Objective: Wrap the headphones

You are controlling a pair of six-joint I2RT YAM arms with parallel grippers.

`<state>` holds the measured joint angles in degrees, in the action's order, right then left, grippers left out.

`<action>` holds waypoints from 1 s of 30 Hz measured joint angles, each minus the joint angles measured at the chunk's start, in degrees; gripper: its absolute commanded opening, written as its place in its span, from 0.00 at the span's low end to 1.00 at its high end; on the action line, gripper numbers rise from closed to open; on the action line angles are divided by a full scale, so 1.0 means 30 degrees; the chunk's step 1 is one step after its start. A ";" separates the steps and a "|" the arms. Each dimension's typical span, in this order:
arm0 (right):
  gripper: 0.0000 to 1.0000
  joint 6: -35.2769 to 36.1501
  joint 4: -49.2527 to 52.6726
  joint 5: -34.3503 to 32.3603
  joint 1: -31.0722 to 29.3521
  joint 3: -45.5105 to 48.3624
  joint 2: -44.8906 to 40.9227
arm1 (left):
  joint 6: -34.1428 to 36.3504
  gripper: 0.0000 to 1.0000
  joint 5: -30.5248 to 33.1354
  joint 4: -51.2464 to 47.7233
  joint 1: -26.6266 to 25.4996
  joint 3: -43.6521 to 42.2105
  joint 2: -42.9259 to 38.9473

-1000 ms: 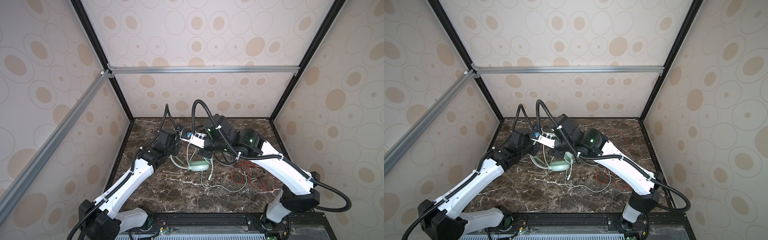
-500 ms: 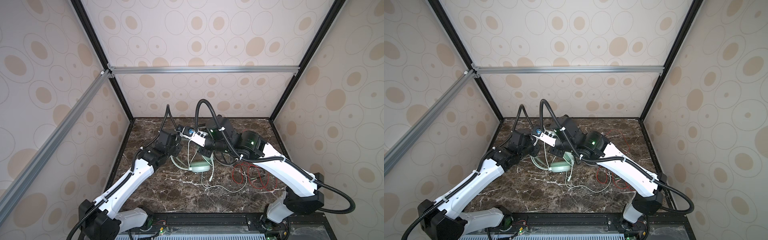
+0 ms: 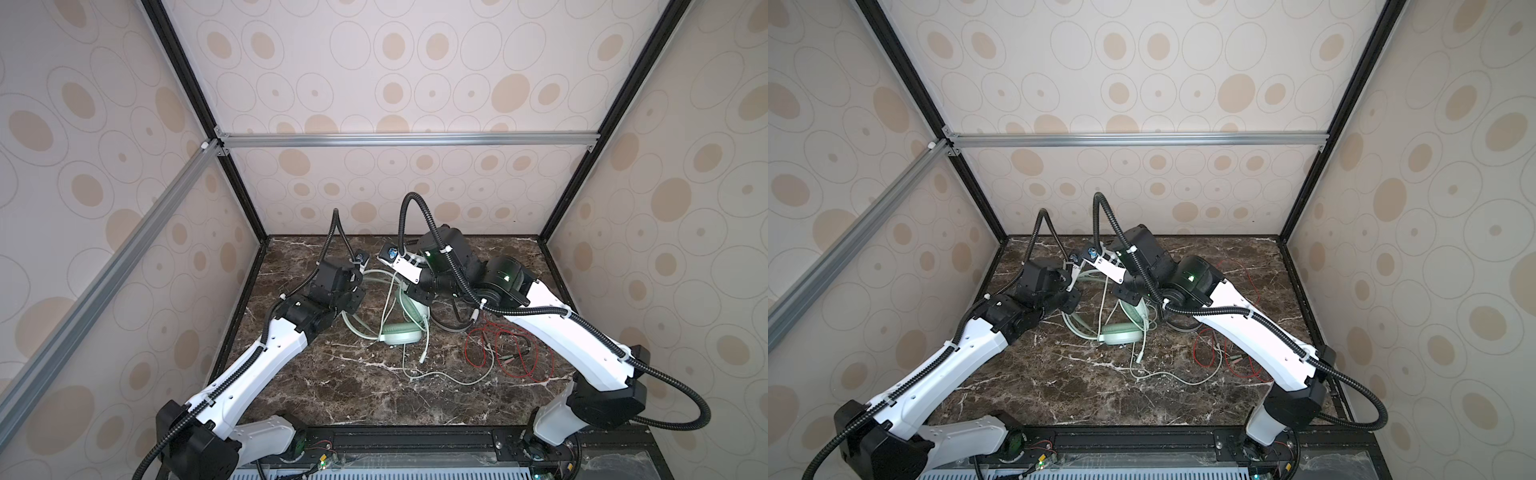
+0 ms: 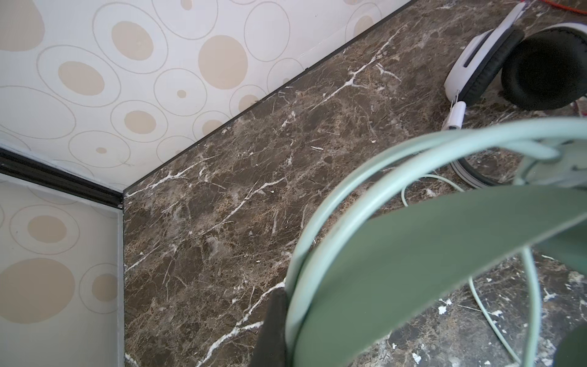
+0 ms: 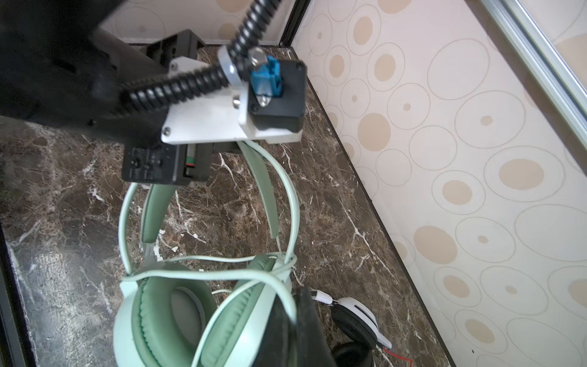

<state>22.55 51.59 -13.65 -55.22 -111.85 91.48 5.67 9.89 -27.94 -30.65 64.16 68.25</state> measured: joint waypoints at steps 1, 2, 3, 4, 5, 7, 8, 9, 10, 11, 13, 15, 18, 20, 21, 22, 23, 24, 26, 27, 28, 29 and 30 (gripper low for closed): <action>0.00 0.0007 0.0073 -0.0029 0.0087 0.0000 0.0000 | 0.0000 0.00 -0.0109 0.0000 0.0000 0.0000 -0.0044; 0.00 0.0015 0.0124 -0.0036 0.0182 0.0000 0.0007 | 0.0000 0.00 -0.0219 0.0000 0.0000 0.0000 -0.0080; 0.00 0.0015 0.0175 -0.0036 0.0284 0.0000 0.0036 | 0.0000 0.00 -0.0342 -0.0007 0.0000 0.0000 -0.0124; 0.00 0.0015 0.0240 -0.0029 0.0415 -0.0007 0.0080 | 0.0000 0.00 -0.0481 -0.0007 0.0000 0.0000 -0.0160; 0.00 0.0007 0.0284 0.0015 0.0561 -0.0022 0.0160 | 0.0007 0.00 -0.0648 -0.0007 0.0000 0.0000 -0.0197; 0.00 -0.0029 0.0415 0.0204 0.1020 -0.0146 0.0444 | 0.0000 0.00 -0.0991 -0.0015 0.0000 0.0000 -0.0270; 0.00 -0.0087 0.0495 0.0342 0.1282 -0.0270 0.0670 | 0.0000 0.00 -0.1151 -0.0015 0.0000 0.0000 -0.0299; 0.00 -0.0168 0.0605 0.0503 0.1566 -0.0452 0.0933 | -0.0015 0.00 -0.1304 -0.0007 0.0000 0.0000 -0.0328; 0.00 -0.0299 0.0743 0.0721 0.1880 -0.0685 0.1253 | -0.0022 0.00 -0.1464 0.0000 0.0000 0.0007 -0.0335; 0.00 -0.0437 0.0816 0.0984 0.2200 -0.0852 0.1530 | -0.0029 0.00 -0.1581 0.0000 0.0000 0.0029 -0.0335; 0.00 -0.0831 0.0816 0.1566 0.2849 -0.0911 0.1931 | -0.0117 0.00 -0.1821 0.0029 0.0000 0.0087 -0.0335; 0.00 -0.1209 0.0845 0.2208 0.3439 -0.0911 0.2193 | -0.0197 0.00 -0.1989 0.0036 0.0000 0.0168 -0.0350; 0.00 -0.1800 0.0699 0.3133 0.4095 -0.0845 0.2273 | -0.0459 0.00 -0.2069 0.0175 0.0000 0.0291 -0.0415; 0.01 -0.2171 0.0452 0.3708 0.4364 -0.0736 0.2266 | -0.0619 0.00 -0.2157 0.0219 0.0000 0.0313 -0.0576; 0.01 -0.2382 0.0255 0.4102 0.4510 -0.0590 0.2259 | -0.0699 0.00 -0.2237 0.0211 0.0000 0.0342 -0.0685; 0.02 -0.2543 0.0131 0.4408 0.4626 -0.0466 0.2259 | -0.0772 0.00 -0.2324 0.0211 0.0000 0.0372 -0.0780; 0.03 -0.2747 -0.0095 0.4809 0.4794 -0.0240 0.2259 | -0.0838 0.00 -0.2404 0.0197 0.0000 0.0415 -0.0882; 0.04 -0.2929 -0.0299 0.5224 0.4962 -0.0015 0.2251 | -0.0969 0.00 -0.2463 0.0168 0.0000 0.0459 -0.0984; 0.06 -0.3235 -0.0801 0.5938 0.5253 0.0554 0.2120 | -0.1137 0.00 -0.2521 0.0138 0.0000 0.0590 -0.1107; 0.07 -0.3359 -0.1093 0.6309 0.5384 0.0903 0.1989 | -0.1224 0.00 -0.2557 0.0131 0.0000 0.0612 -0.1158; 0.09 -0.3504 -0.1304 0.6601 0.5486 0.1188 0.1858 | -0.1319 0.00 -0.2601 0.0095 0.0000 0.0612 -0.1195; 0.11 -0.3621 -0.1625 0.7002 0.5625 0.1588 0.1654 | -0.1421 0.00 -0.2674 0.0051 0.0000 0.0619 -0.1224; 0.13 -0.3818 -0.2025 0.7380 0.5778 0.2047 0.1399 | -0.1515 0.00 -0.2783 -0.0015 0.0000 0.0641 -0.1239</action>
<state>11.09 45.52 8.49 -37.89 -105.71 95.68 1.13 1.54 -27.99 -30.65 66.08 64.53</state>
